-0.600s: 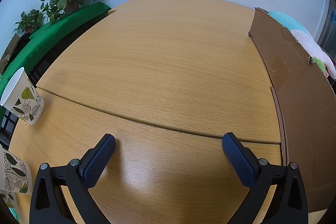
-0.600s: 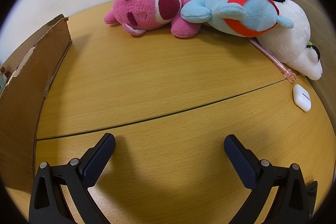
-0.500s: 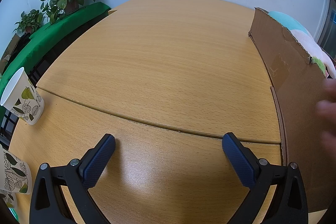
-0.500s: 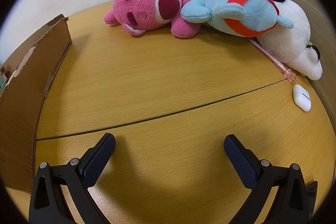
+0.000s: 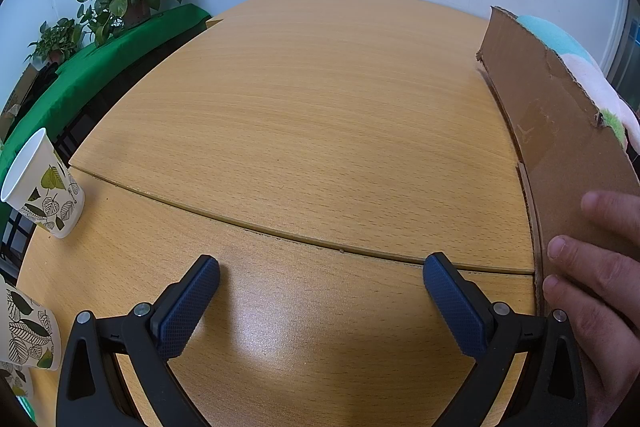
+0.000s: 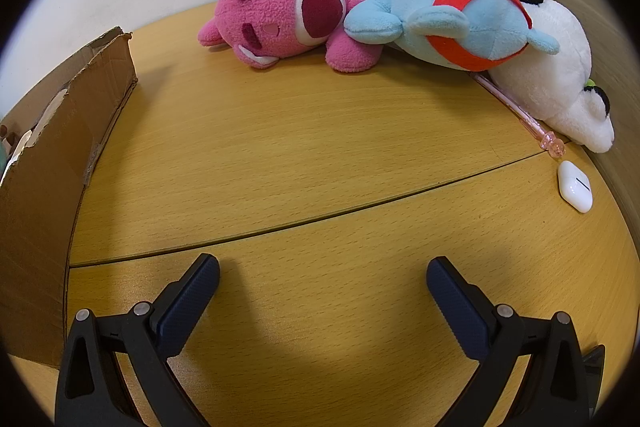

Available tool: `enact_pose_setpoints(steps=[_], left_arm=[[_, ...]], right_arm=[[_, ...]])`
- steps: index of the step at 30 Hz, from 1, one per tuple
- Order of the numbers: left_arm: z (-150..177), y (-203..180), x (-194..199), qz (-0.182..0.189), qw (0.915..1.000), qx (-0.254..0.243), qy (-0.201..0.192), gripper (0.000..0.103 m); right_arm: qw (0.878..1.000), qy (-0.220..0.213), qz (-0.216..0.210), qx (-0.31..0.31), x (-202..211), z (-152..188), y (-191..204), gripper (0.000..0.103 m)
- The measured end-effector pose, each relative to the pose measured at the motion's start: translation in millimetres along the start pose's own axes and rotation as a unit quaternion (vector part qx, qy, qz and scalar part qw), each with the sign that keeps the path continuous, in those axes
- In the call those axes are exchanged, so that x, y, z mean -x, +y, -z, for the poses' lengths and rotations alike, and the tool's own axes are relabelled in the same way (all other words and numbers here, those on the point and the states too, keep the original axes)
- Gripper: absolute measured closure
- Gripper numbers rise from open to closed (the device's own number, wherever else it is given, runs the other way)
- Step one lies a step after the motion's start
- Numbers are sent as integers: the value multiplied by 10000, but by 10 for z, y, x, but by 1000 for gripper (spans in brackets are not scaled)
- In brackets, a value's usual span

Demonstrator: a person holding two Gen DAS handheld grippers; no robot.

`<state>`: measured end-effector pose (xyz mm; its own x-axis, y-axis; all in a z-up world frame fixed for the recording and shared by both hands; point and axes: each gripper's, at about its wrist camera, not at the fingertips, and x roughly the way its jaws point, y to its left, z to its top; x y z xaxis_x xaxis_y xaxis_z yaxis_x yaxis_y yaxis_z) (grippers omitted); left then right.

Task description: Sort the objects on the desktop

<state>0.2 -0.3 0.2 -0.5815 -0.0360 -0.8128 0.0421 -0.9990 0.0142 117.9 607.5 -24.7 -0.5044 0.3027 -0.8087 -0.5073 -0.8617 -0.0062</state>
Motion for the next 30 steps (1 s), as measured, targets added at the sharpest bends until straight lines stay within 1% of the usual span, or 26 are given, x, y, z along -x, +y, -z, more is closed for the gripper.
enact_pose_setpoints(steps=[30], left_arm=[[2,-1,-3,14,10000,-11,-4,0]], right_arm=[[10000,0,-2,-1,17,1,-10,0]])
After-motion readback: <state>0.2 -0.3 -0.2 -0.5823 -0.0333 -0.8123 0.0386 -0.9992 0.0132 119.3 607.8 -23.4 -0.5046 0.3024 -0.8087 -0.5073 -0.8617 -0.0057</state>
